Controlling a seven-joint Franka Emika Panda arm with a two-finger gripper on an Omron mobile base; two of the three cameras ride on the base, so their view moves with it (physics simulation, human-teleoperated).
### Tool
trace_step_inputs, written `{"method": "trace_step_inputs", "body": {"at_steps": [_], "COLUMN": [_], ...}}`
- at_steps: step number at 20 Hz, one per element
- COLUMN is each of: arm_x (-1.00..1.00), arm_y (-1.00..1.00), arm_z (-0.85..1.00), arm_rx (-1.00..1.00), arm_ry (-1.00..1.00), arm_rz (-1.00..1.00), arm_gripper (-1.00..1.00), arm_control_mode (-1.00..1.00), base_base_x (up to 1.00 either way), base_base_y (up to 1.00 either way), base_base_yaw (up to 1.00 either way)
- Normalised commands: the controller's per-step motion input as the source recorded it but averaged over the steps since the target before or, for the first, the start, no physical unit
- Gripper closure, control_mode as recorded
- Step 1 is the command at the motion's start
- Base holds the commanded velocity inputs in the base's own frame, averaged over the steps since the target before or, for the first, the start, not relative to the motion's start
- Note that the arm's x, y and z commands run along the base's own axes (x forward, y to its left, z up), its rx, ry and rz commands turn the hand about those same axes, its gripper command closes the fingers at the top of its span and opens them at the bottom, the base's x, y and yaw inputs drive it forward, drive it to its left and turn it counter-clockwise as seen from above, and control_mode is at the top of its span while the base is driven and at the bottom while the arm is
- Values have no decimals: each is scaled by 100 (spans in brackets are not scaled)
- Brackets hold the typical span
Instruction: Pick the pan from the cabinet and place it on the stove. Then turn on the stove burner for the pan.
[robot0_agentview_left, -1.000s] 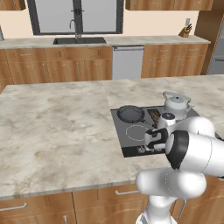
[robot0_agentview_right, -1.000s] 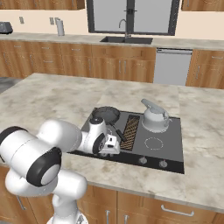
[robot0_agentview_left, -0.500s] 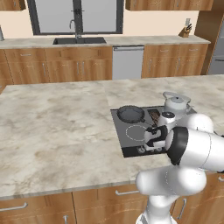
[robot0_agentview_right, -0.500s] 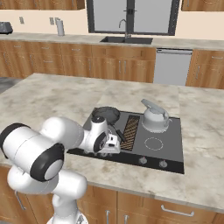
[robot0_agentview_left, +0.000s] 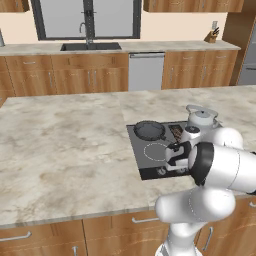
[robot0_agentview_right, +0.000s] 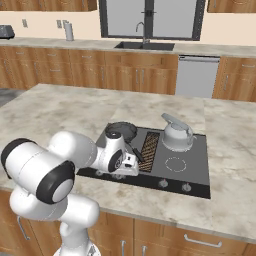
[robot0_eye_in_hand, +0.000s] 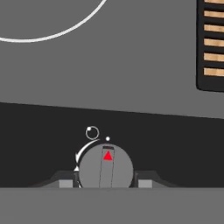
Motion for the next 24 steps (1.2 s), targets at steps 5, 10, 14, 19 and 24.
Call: {"method": "trace_step_inputs", "body": {"at_steps": [5,10,14,19,24], "arm_x": [-33,-30,-42,-43,-36], "arm_y": [0,1,5,27,26], "arm_z": [-21,-32,-34,-42,-42], "arm_rx": [0,0,0,-1,-1], "arm_ry": [0,-2,-4,-3,-1], "arm_rz": [-11,5,15,18,21], "arm_gripper": [100,100,100,100,100], "arm_control_mode": [-100,-100,-100,-100,-100], "base_base_x": [0,0,0,0,0], "base_base_y": [0,0,0,0,0], "base_base_yaw": [0,0,0,0,0]}}
